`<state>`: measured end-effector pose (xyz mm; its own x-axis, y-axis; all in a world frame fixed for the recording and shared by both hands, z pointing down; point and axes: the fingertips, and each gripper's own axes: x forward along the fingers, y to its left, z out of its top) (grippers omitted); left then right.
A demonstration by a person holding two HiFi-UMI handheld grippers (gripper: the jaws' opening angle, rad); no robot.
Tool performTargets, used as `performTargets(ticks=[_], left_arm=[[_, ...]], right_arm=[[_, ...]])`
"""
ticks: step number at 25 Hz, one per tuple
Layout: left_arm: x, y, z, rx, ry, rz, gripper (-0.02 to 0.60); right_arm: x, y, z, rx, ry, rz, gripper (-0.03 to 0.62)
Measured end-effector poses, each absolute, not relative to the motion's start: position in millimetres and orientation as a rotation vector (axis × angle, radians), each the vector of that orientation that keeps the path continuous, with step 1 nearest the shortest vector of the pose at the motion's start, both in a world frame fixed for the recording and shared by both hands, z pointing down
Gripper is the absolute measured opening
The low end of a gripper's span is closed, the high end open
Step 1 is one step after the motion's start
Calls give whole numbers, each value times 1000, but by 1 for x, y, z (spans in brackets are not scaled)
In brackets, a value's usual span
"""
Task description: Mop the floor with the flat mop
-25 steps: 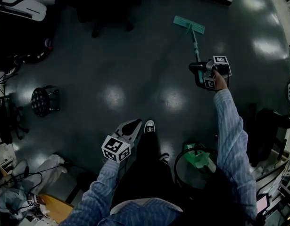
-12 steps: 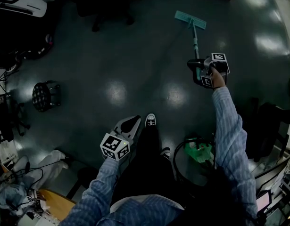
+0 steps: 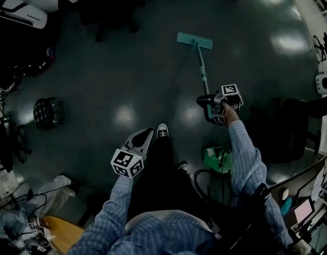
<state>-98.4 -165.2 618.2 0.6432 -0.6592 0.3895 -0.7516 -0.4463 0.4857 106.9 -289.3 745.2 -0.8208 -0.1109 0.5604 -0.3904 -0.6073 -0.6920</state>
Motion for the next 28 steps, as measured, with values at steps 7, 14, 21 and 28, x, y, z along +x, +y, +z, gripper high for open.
performTargets(ticks=[7, 14, 21, 28], left_arm=[[-78, -106, 600, 2268, -1057, 206, 9], [-76, -48, 580, 2319, -1097, 201, 9], [-72, 33, 560, 2334, -1165, 153, 9], [-63, 106, 553, 2303, -1211, 102, 9]], right_arm=[[112, -153, 722, 806, -1267, 2574, 23], [112, -8, 705, 761, -1227, 2608, 23], [126, 121, 684, 703, -1179, 2611, 23], [154, 218, 661, 635, -1129, 2567, 23]])
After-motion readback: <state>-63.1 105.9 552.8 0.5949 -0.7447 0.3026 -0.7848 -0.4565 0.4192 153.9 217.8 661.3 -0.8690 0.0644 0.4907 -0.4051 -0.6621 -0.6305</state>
